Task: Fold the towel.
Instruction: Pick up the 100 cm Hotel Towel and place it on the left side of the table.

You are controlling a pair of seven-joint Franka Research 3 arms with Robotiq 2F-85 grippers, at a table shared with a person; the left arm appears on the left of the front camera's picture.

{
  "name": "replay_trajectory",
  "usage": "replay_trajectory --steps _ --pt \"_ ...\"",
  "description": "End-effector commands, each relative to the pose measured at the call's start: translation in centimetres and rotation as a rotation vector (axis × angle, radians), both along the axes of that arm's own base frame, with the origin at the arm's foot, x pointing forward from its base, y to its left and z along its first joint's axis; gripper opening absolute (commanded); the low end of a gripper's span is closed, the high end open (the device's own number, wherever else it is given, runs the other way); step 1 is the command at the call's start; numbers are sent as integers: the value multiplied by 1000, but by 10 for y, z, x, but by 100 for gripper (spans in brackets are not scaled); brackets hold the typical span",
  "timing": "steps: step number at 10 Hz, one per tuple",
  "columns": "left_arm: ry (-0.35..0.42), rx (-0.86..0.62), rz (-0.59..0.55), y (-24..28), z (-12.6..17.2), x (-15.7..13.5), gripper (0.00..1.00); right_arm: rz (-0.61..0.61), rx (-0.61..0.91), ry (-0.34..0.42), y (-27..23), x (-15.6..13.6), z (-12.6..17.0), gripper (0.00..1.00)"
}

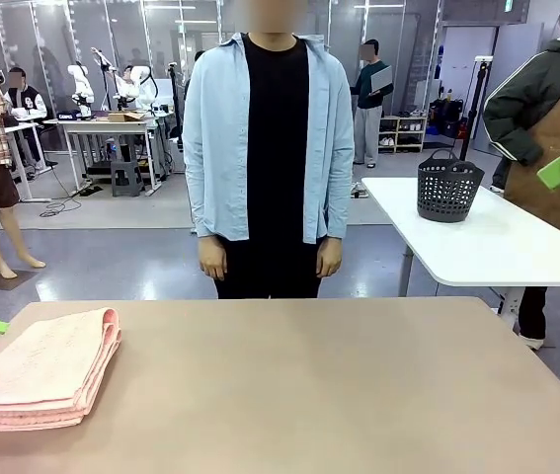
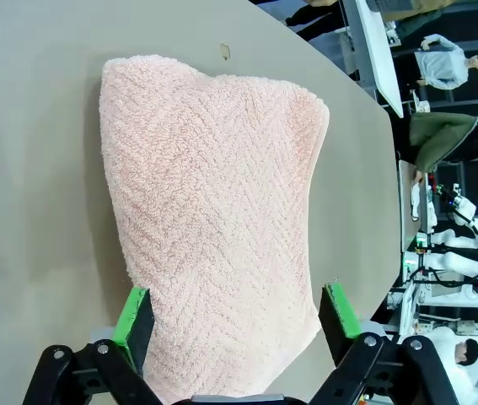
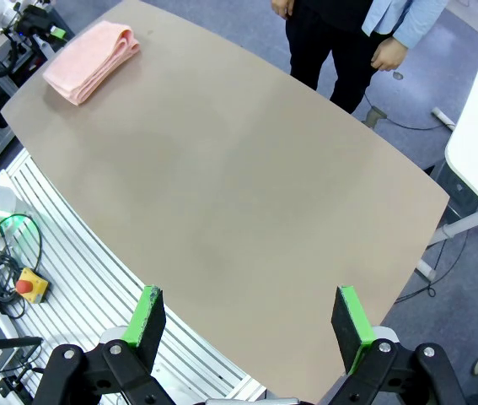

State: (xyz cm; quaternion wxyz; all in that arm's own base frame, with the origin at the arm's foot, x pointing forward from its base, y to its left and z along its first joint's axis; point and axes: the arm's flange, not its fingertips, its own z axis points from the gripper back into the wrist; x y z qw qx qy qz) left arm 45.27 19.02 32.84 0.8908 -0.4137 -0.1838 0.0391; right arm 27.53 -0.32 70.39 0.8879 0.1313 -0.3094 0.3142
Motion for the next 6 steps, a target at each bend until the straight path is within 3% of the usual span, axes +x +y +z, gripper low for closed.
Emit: replay_trajectory --steps 1,6 --pt "-2 3 0 2 0 3 100 -19 0 5 2 0 -1 100" --pt "-2 3 0 2 0 3 100 -19 0 5 2 0 -1 100"
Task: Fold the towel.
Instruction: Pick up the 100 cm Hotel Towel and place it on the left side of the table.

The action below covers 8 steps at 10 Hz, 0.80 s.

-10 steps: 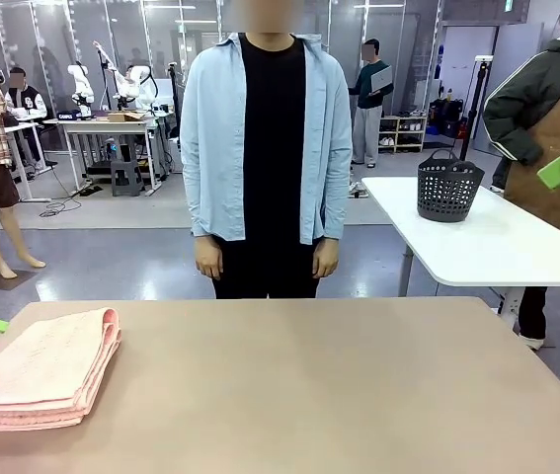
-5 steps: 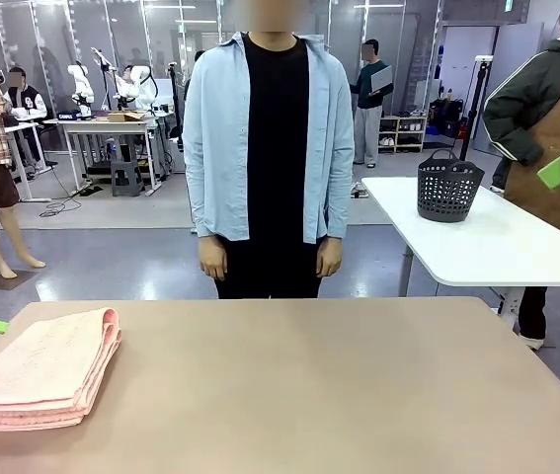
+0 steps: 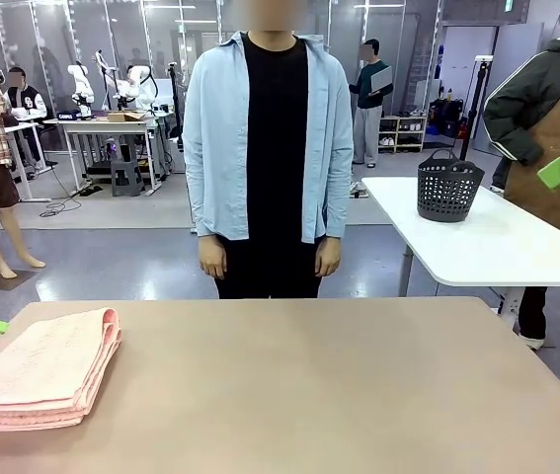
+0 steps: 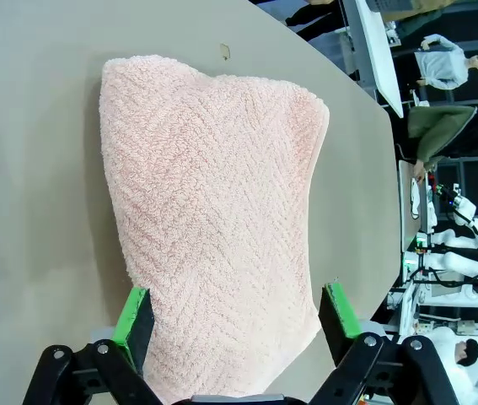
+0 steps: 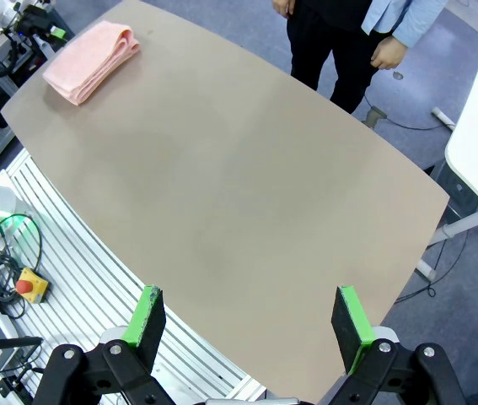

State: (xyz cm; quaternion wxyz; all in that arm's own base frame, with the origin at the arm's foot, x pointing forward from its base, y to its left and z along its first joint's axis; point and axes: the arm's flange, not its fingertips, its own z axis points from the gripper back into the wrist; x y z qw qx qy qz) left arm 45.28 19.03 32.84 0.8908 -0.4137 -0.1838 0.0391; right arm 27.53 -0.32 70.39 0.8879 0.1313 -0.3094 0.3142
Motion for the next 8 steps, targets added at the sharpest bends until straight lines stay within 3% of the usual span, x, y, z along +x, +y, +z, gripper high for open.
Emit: replay_trajectory --steps 1,8 --pt "-2 3 0 2 0 3 100 -19 0 5 2 0 -1 100" --pt "-2 3 0 2 0 3 100 -19 0 5 2 0 -1 100"
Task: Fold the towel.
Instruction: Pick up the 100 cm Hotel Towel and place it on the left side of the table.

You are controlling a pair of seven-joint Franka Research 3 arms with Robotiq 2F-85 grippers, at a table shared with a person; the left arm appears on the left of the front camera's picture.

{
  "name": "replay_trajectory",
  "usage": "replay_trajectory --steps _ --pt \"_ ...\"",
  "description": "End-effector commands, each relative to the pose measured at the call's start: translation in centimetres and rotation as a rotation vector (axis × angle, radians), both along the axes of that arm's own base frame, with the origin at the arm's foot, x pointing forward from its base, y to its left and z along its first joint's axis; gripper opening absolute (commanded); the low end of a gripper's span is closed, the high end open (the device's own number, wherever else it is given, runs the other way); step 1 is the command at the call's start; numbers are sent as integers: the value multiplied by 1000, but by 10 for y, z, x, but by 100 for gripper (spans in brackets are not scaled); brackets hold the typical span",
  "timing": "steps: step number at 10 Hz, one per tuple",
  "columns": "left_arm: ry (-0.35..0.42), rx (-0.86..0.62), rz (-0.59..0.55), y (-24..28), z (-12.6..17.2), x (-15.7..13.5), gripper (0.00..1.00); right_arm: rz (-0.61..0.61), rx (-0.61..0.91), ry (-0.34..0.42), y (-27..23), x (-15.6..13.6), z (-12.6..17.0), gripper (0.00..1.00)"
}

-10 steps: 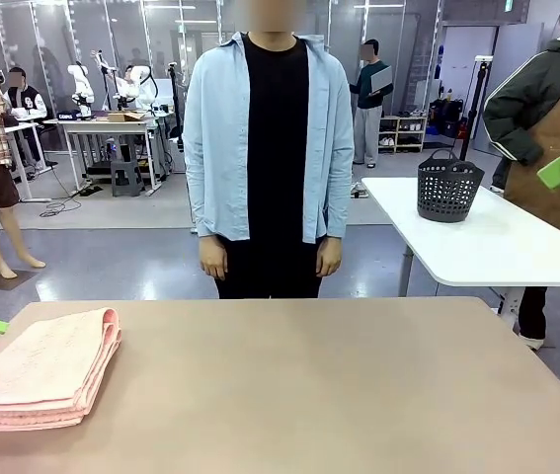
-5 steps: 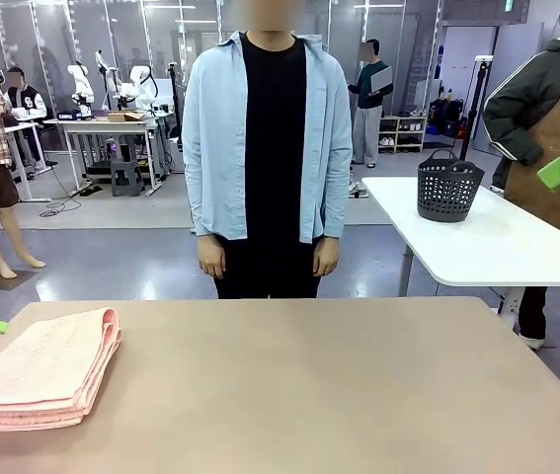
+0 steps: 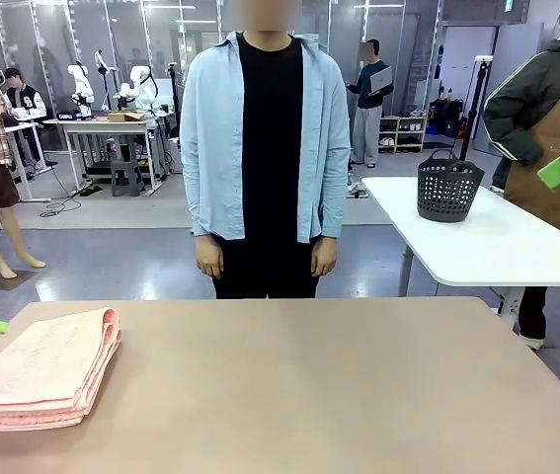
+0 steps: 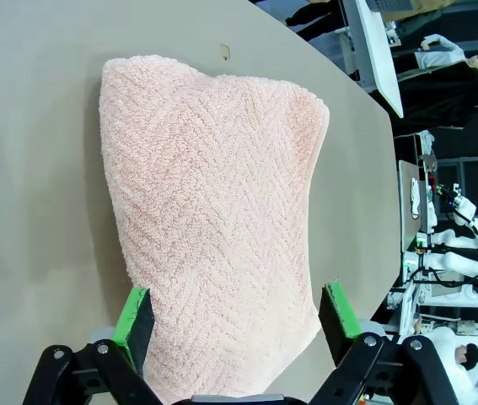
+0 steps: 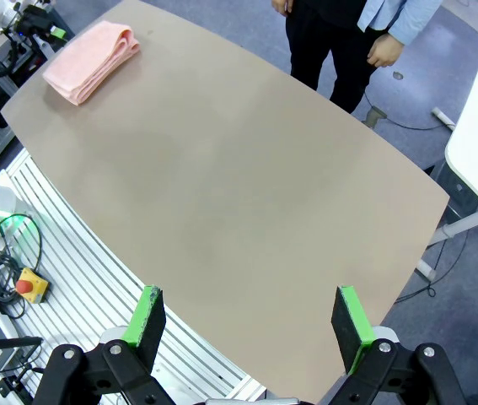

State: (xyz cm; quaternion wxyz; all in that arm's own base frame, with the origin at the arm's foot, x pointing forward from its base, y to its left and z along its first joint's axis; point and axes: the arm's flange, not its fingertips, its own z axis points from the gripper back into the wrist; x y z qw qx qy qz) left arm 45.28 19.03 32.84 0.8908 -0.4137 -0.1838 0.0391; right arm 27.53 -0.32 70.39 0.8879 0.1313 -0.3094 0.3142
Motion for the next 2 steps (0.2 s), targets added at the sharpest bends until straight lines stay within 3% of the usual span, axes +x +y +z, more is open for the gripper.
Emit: replay_trajectory --steps 1,2 --pt "-2 3 0 2 0 3 100 -19 0 5 2 0 -1 100" --pt "-2 3 0 2 0 3 100 -19 0 5 2 0 -1 100"
